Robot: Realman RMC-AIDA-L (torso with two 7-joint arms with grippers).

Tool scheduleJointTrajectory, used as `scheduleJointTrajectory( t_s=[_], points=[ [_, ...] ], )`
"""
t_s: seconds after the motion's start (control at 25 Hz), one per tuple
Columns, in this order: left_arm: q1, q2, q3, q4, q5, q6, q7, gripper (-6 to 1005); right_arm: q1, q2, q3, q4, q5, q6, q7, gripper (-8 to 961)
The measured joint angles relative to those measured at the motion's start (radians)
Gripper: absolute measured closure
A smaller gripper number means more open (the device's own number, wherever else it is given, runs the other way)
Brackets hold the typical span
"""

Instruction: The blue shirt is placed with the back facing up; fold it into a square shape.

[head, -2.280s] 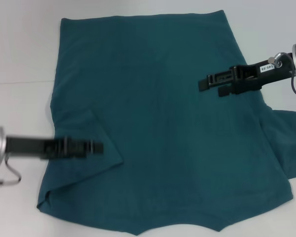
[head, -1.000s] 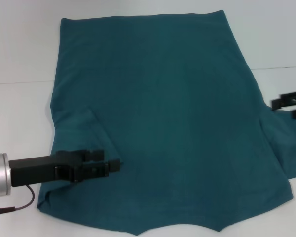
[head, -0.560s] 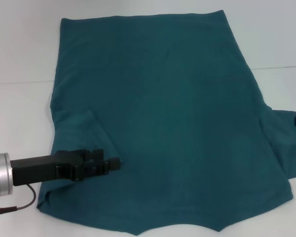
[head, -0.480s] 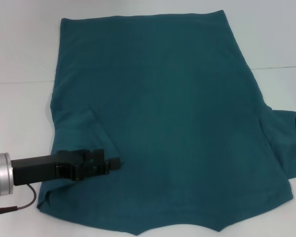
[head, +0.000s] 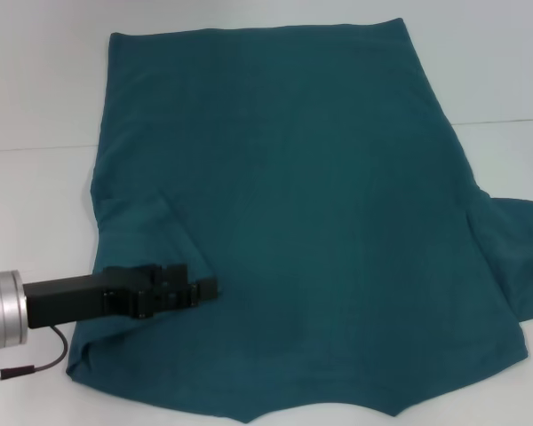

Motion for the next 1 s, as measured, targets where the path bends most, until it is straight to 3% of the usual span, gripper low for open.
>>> scheduleJointTrajectory(
  t_s=[0.56, 0.84, 1.0],
  points=[
    [-0.002, 0.001, 0.0, -0.003, 0.0, -0.021, -0.001, 202, 0.017, 0.025, -0.023, 0.053, -0.001, 0.109, 0.001, 37],
    [-0.002, 0.003, 0.0, -0.004, 0.0, -0.034, 0.0, 202, 0.035, 0.023, -0.05, 0.083, -0.001, 0.109, 0.005, 54],
    [-0.002, 0.003, 0.001, -0.004, 0.0, -0.035, 0.0, 201, 0.036, 0.021, -0.054, 0.084, -0.002, 0.109, 0.009, 187]
  ],
)
